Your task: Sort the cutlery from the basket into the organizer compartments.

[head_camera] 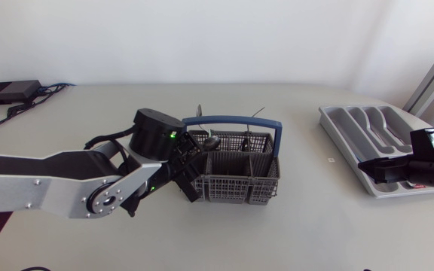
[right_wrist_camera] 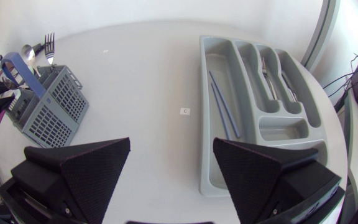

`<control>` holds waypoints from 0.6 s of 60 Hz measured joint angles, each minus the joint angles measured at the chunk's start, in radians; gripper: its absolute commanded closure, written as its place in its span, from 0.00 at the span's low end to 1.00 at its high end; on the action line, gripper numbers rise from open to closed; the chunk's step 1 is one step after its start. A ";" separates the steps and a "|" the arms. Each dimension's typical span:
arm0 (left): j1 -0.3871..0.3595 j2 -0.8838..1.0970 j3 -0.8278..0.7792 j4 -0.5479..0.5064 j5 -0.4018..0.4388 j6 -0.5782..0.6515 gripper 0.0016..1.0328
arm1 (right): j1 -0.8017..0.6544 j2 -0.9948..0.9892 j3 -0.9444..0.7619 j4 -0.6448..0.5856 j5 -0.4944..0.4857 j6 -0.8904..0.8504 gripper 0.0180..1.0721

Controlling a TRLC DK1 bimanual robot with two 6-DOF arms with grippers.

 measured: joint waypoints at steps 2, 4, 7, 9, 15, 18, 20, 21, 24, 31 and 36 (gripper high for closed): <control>0.002 0.003 0.010 -0.014 0.006 -0.001 0.59 | 0.000 0.000 0.000 0.000 0.000 0.000 0.09; 0.005 0.006 0.018 -0.027 0.020 -0.002 0.62 | 0.000 0.000 0.000 0.000 0.000 0.000 0.09; 0.016 0.010 0.031 -0.048 0.046 -0.008 0.64 | 0.000 0.000 0.000 0.000 0.000 0.000 0.09; 0.025 0.010 0.037 -0.061 0.066 -0.010 0.67 | 0.000 0.000 0.000 0.000 0.000 0.000 0.09; 0.045 0.010 0.050 -0.082 0.107 -0.018 0.72 | 0.000 0.000 0.000 0.000 0.000 0.000 0.09; 0.053 0.010 0.054 -0.087 0.119 -0.027 0.76 | 0.000 0.000 0.000 0.000 0.000 0.000 0.09; 0.056 0.010 0.056 -0.088 0.122 -0.030 0.76 | 0.000 0.000 0.000 0.000 0.000 0.000 0.09; 0.057 0.010 0.056 -0.089 0.124 -0.032 0.76 | 0.000 0.000 0.000 0.000 0.000 0.000 0.09; 0.061 0.010 0.058 -0.091 0.130 -0.035 0.76 | 0.000 0.000 0.000 0.000 0.000 0.000 0.09; 0.073 0.017 0.072 -0.128 0.169 -0.043 0.81 | 0.000 0.000 0.000 0.000 0.000 0.000 0.09; 0.074 0.025 0.076 -0.150 0.193 -0.054 0.83 | -0.001 0.000 -0.001 0.000 0.000 -0.001 0.09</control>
